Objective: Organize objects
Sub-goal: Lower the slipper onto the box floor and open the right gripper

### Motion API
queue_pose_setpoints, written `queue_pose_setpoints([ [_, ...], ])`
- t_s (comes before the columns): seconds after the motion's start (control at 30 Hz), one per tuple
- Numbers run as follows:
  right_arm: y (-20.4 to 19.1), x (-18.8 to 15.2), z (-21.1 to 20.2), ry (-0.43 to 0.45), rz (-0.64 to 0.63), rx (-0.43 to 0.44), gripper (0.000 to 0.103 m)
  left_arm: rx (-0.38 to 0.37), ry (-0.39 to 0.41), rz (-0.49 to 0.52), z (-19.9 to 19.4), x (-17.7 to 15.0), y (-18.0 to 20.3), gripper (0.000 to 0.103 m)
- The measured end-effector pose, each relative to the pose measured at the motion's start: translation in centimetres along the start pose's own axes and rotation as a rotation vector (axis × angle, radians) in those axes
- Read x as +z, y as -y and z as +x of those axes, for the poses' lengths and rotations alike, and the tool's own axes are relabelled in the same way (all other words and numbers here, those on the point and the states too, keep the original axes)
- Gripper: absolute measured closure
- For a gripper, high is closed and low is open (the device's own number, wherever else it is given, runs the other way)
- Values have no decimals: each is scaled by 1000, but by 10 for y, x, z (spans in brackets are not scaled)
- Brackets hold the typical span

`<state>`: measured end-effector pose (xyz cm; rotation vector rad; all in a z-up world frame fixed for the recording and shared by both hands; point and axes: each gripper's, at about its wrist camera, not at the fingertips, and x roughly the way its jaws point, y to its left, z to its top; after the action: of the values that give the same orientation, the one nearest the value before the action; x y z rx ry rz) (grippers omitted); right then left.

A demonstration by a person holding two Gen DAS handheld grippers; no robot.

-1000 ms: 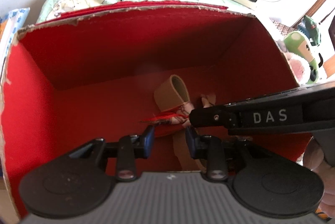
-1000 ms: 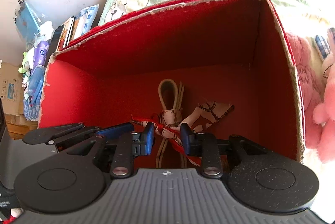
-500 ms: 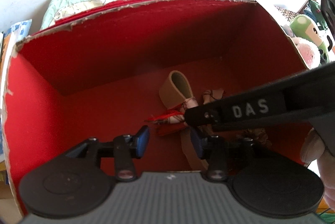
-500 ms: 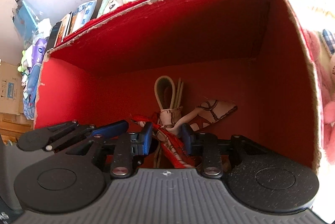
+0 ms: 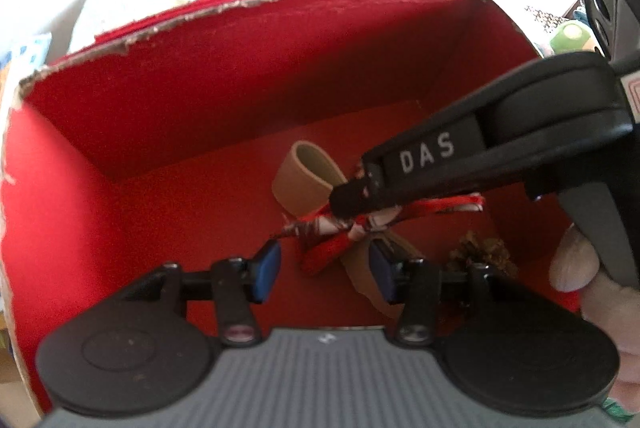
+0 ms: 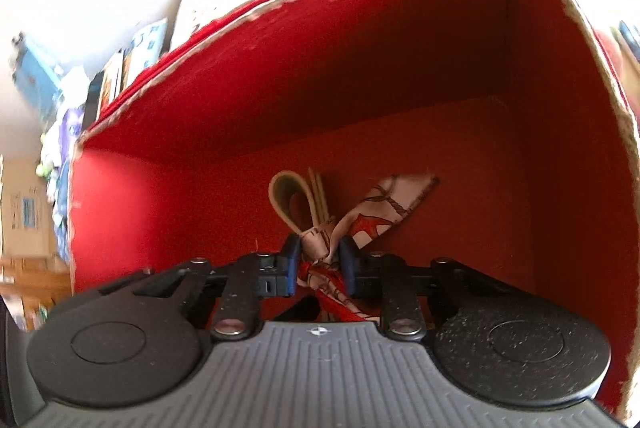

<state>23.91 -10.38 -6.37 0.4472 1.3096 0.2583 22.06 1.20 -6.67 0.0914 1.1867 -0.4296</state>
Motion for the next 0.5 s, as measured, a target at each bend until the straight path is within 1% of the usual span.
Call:
queue_pose_setpoints([
  [0.1,-3,-2,2,16,20,-8,79,-23,-40,16,0,4,-3,52],
  [0.2,8,-3,3,32,139,25,79,-23,-43,35,-4,5,-4,51],
  [0.27,13,-3,5,33,198,39,79,-28,-34,30,-8,6,-6,51],
  [0.37,16,-5,3,58,253,25,79,-54,-21,1,-14,8,-12,48],
  [0.5,15,-4,6,66,262,28,78,-22,-25,9,-10,8,-8,48],
])
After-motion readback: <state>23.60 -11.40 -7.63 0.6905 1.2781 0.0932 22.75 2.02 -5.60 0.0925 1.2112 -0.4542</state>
